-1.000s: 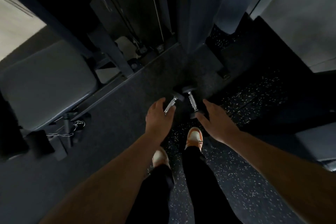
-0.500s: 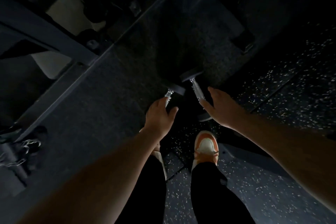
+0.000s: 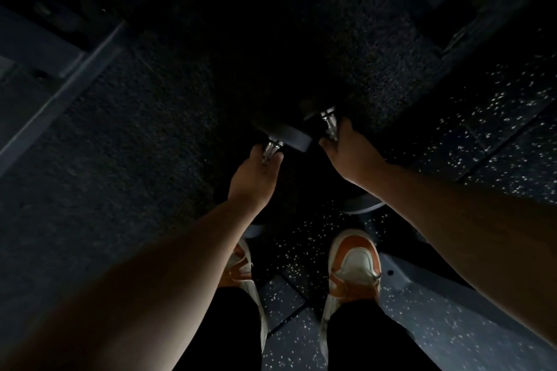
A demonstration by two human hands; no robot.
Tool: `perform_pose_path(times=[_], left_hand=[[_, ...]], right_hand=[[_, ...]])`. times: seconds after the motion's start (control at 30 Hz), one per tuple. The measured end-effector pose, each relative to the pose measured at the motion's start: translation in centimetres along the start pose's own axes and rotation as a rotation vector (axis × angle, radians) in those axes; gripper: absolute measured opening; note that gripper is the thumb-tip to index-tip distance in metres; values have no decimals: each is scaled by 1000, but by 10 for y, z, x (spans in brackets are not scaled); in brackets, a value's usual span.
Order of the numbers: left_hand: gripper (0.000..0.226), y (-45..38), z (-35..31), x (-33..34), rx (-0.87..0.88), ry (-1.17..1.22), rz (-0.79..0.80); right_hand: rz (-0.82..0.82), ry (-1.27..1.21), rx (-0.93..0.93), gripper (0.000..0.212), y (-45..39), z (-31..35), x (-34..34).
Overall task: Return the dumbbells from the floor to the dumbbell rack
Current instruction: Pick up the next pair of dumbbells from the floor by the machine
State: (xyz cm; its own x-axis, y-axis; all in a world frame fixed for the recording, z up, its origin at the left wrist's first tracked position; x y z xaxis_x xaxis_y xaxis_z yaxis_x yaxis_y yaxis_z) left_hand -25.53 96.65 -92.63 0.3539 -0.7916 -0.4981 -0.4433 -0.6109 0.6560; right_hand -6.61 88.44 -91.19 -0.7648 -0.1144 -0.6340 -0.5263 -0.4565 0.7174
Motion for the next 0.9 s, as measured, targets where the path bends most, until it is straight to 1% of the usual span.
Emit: perform_pose_path(times=[0.13, 0.3, 0.47, 0.63, 0.73, 0.83, 0.9], left_hand=[[30, 0, -1, 0, -5, 11, -15], [29, 0, -5, -4, -69, 34, -4], [29, 23, -16, -17, -117, 100, -78], [37, 69, -49, -39, -177, 266, -162], [45, 109, -78, -58, -195, 359, -154], [52, 154, -114, -83, -211, 375, -152], [52, 186, -140, -102, -220, 386, -156]], right_hand=[[14, -158, 43, 42, -4, -3, 2], [58, -238, 54, 41, -3, -4, -1], [42, -300, 62, 42, 17, -4, -13], [1, -318, 67, 38, 71, 0, -44], [-15, -352, 73, 36, 115, 6, -72], [-28, -426, 93, 34, 165, 18, -105], [-38, -479, 96, 31, 199, 27, -130]])
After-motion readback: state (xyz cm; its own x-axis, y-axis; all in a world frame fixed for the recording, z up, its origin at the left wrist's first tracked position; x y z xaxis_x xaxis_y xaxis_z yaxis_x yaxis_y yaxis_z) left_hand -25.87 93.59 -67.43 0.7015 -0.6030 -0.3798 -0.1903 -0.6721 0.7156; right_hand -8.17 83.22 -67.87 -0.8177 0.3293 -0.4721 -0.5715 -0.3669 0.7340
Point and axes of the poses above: each hand's wrist, its own y-axis away from the middle knuckle, its own x-axis out of the palm, z = x × y, the point moved 2 cm from there along -y, towards the middle knuckle, and after that the axes turned 7 degrees about x, right-handed, at the moved point
